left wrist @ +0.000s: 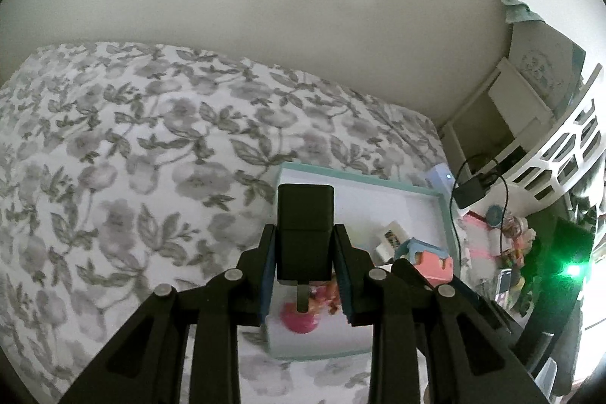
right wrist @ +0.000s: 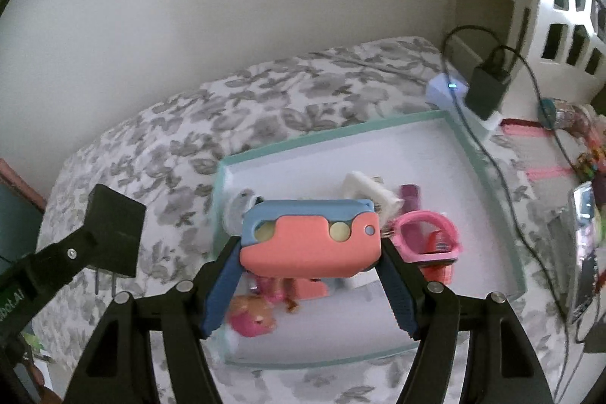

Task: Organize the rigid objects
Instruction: 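Carry the black charger plug and orange-and-blue piece over the tray with both tools, then lower and open the right tool to drop the piece while the left tool releases the charger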

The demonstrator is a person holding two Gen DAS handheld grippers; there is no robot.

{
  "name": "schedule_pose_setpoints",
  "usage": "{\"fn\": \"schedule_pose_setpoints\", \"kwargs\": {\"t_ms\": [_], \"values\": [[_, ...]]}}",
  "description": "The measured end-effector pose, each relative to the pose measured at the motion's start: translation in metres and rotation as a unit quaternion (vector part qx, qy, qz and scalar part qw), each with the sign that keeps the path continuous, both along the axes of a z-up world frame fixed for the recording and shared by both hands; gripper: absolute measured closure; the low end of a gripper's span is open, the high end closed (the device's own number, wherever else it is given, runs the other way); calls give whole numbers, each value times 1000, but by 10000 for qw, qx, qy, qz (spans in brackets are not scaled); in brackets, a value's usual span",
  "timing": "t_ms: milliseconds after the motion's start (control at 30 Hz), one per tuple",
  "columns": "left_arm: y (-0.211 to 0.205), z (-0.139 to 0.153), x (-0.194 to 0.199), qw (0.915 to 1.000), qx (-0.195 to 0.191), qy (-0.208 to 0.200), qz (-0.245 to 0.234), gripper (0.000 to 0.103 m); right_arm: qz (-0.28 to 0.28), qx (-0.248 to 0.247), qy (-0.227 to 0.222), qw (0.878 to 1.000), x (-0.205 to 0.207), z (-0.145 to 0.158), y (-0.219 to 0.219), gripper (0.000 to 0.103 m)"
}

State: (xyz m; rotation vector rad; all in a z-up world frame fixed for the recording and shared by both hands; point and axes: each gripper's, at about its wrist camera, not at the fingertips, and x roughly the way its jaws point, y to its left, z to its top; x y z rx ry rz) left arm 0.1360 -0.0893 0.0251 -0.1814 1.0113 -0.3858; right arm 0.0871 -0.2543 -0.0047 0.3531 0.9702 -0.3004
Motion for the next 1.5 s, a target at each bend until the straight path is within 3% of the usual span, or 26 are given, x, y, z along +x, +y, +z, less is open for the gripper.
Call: {"fn": "schedule_pose_setpoints", "kwargs": {"t_ms": [333, 633, 1233, 1500], "values": [[-31, -26, -2, 9994, 150, 105, -306, 73, -368, -208, 211, 9989, -4, -7, -33, 30], [-42, -51, -5, 9975, 289, 382, -521, 73, -396, -248, 342, 9983, -3, -15, -33, 30], [-49, -70, -2, 9955, 222, 596, -706, 73, -515, -13, 705, 9962, 1, -48, -45, 30], [-45, -82, 2, 9947, 106, 774, -664, 73, -477, -176, 747, 9959, 4, -51, -43, 29]]}}
